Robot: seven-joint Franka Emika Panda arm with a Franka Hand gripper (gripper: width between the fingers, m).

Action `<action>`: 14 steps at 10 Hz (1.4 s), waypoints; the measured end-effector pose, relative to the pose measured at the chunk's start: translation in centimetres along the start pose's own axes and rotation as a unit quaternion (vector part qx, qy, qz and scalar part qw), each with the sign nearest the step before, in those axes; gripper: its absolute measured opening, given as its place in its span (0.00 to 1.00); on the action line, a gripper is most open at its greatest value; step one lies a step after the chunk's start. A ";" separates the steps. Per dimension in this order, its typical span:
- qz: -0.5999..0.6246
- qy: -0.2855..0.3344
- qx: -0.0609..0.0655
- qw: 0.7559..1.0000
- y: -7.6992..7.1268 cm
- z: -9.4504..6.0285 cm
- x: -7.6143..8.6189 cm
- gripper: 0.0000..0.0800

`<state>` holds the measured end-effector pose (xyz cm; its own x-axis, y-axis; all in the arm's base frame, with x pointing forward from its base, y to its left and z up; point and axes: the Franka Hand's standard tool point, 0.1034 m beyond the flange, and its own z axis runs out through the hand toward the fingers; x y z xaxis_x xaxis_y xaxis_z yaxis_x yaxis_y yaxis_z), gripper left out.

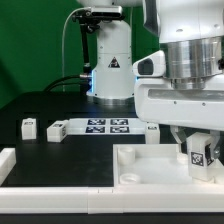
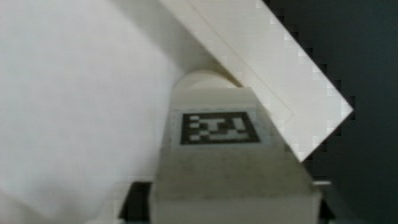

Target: Assemble one leg

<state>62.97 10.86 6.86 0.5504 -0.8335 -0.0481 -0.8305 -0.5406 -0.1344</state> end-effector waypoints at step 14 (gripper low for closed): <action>0.006 -0.012 0.007 1.000 -0.4 0.3 -1.7 0.81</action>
Offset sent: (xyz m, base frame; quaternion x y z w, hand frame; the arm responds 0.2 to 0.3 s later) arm -0.0072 0.0052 -0.0018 0.0060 0.0076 0.3386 0.9409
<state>62.40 12.48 6.72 0.5420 -0.8372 -0.0732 -0.8360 -0.5283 -0.1483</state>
